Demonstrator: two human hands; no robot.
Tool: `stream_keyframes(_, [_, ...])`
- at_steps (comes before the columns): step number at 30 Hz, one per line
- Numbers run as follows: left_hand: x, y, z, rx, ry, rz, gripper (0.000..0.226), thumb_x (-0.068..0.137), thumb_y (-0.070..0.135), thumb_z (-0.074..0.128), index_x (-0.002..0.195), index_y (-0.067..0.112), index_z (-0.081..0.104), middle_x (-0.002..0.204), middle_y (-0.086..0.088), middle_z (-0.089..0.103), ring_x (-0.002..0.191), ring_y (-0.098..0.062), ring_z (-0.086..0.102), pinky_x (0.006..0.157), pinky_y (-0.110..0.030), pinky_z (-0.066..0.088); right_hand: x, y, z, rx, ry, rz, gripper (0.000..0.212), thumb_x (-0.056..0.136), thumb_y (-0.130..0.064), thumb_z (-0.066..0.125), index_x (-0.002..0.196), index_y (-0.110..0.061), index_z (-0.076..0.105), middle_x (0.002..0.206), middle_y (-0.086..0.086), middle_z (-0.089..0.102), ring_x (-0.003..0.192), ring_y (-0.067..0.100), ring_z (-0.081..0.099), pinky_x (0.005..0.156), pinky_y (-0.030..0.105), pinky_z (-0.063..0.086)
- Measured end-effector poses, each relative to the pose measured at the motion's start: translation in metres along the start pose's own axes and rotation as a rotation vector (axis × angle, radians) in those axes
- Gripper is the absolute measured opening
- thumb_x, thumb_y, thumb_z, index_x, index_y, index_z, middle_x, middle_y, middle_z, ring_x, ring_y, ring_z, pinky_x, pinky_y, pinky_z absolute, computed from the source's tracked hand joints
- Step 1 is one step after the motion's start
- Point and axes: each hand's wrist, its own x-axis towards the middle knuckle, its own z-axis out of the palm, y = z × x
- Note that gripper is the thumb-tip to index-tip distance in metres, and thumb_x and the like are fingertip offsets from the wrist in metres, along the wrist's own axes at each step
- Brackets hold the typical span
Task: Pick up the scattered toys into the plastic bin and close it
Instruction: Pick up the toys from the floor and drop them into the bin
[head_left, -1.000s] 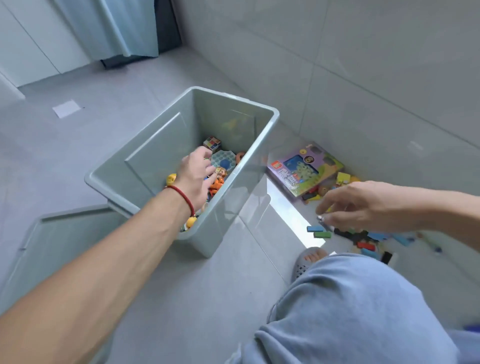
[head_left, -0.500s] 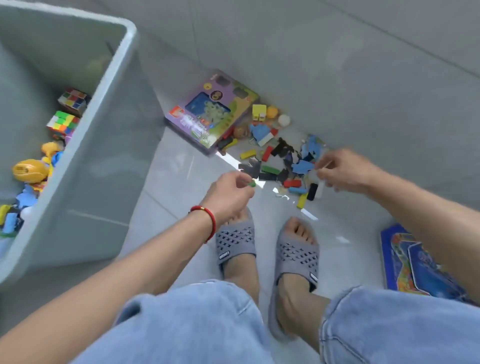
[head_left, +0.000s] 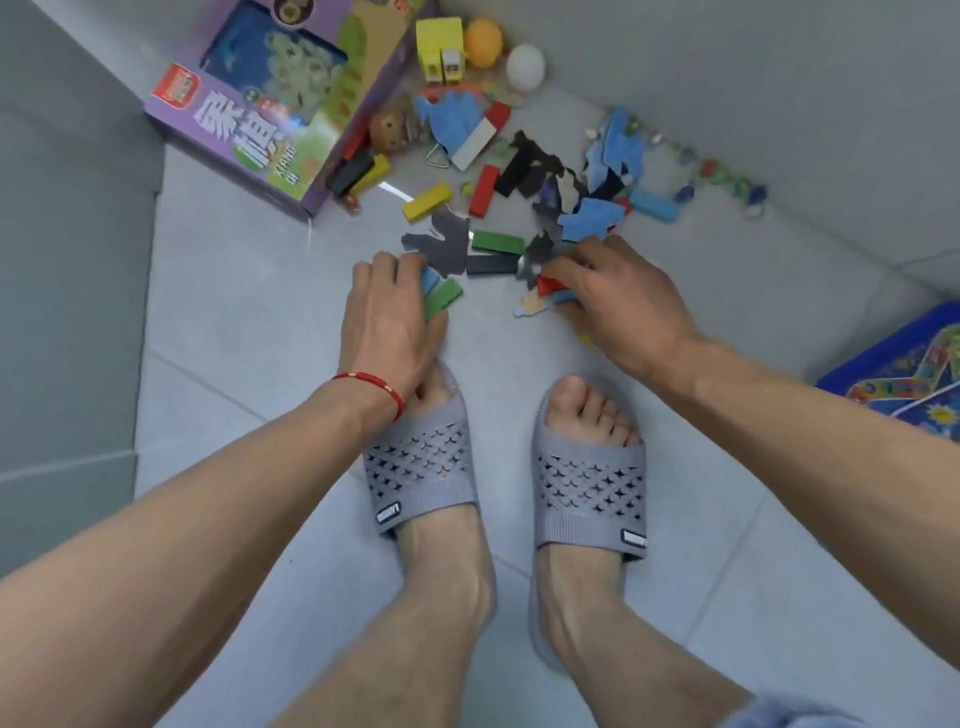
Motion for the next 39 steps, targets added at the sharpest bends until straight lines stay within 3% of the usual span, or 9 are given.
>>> stream_keyframes(6, [0.011, -0.005, 0.001, 0.024, -0.037, 0.08, 0.037, 0.083, 0.019, 0.069, 0.115, 0.006, 0.056, 0.11, -0.016, 0.054, 0.098, -0.034, 0.049, 0.079, -0.036, 0.039, -0.011, 0.005, -0.005, 0.26, 0.15, 0.156, 0.03, 0.089, -0.029, 0.066, 0.116, -0.019, 0.061, 0.11, 0.004, 0.062, 0.098, 0.025, 0.058, 0.072, 0.038, 0.051])
stream_keyframes(10, [0.017, 0.001, -0.006, 0.032, -0.094, 0.042, 0.041, 0.075, 0.024, 0.073, 0.107, 0.008, 0.054, 0.102, -0.014, 0.058, 0.089, -0.029, 0.047, 0.07, -0.034, 0.035, -0.017, 0.004, -0.021, 1.066, 0.181, 0.665, 0.026, 0.083, -0.018, 0.064, 0.107, -0.014, 0.056, 0.087, -0.001, 0.066, 0.074, 0.013, 0.066, 0.069, 0.027, 0.052])
stream_keyframes(12, [0.016, 0.01, -0.01, -0.053, -0.09, -0.025, 0.041, 0.074, 0.028, 0.074, 0.106, 0.011, 0.055, 0.097, -0.01, 0.062, 0.087, -0.027, 0.052, 0.068, -0.035, 0.04, -0.019, 0.005, -0.029, 1.541, 0.113, 0.739, 0.03, 0.079, -0.003, 0.057, 0.108, -0.006, 0.052, 0.075, 0.01, 0.063, 0.067, 0.028, 0.068, 0.061, 0.035, 0.056])
stream_keyframes(14, [0.013, 0.024, -0.016, -0.273, -0.062, -0.173, 0.038, 0.074, 0.031, 0.075, 0.104, 0.015, 0.058, 0.091, -0.002, 0.064, 0.084, -0.022, 0.057, 0.068, -0.033, 0.047, -0.016, 0.002, -0.034, 1.718, 0.052, 0.725, 0.027, 0.08, 0.003, 0.053, 0.107, -0.004, 0.054, 0.069, 0.011, 0.059, 0.061, 0.03, 0.065, 0.053, 0.034, 0.054])
stream_keyframes(16, [0.012, 0.037, -0.024, -0.596, -0.088, -0.381, 0.033, 0.076, 0.028, 0.074, 0.104, 0.016, 0.062, 0.086, 0.001, 0.069, 0.077, -0.016, 0.062, 0.069, -0.031, 0.055, -0.009, -0.001, -0.033, 1.517, 0.03, 0.654, 0.014, 0.087, -0.005, 0.06, 0.1, -0.009, 0.059, 0.066, 0.001, 0.057, 0.056, 0.018, 0.059, 0.05, 0.028, 0.047])
stream_keyframes(18, [0.012, 0.046, -0.028, -1.043, -0.211, -0.592, 0.024, 0.083, 0.015, 0.067, 0.106, 0.008, 0.062, 0.084, -0.007, 0.07, 0.073, -0.02, 0.062, 0.067, -0.031, 0.058, -0.002, 0.003, -0.026, 0.954, 0.001, 0.449, 0.013, 0.087, -0.023, 0.07, 0.099, -0.02, 0.066, 0.064, -0.014, 0.055, 0.056, 0.002, 0.051, 0.054, 0.019, 0.041])
stream_keyframes(21, [0.008, 0.048, -0.032, -1.494, -0.367, -0.706, 0.027, 0.092, -0.001, 0.045, 0.116, 0.0, 0.057, 0.078, -0.013, 0.06, 0.069, -0.026, 0.06, 0.065, -0.034, 0.055, 0.003, 0.004, -0.015, 0.314, -0.099, 0.12, 0.029, 0.087, -0.036, 0.07, 0.115, -0.032, 0.064, 0.086, -0.009, 0.058, 0.077, 0.011, 0.055, 0.065, 0.03, 0.04])
stream_keyframes(25, [0.004, 0.043, -0.034, -1.491, -0.423, -0.672, 0.034, 0.091, -0.003, 0.034, 0.113, 0.003, 0.06, 0.078, -0.01, 0.056, 0.063, -0.021, 0.055, 0.061, -0.033, 0.049, 0.006, 0.004, -0.009, 0.096, -0.056, -0.04, 0.033, 0.091, -0.031, 0.067, 0.122, -0.023, 0.059, 0.112, 0.005, 0.058, 0.093, 0.032, 0.06, 0.066, 0.037, 0.045])
stream_keyframes(39, [-0.001, 0.045, -0.03, -1.369, -0.411, -0.649, 0.032, 0.085, -0.002, 0.038, 0.106, 0.006, 0.062, 0.082, -0.01, 0.059, 0.062, -0.019, 0.054, 0.056, -0.03, 0.048, 0.025, 0.014, -0.022, -0.125, -0.067, -0.434, 0.026, 0.089, -0.022, 0.071, 0.105, -0.004, 0.061, 0.096, 0.014, 0.058, 0.067, 0.033, 0.054, 0.049, 0.032, 0.03])
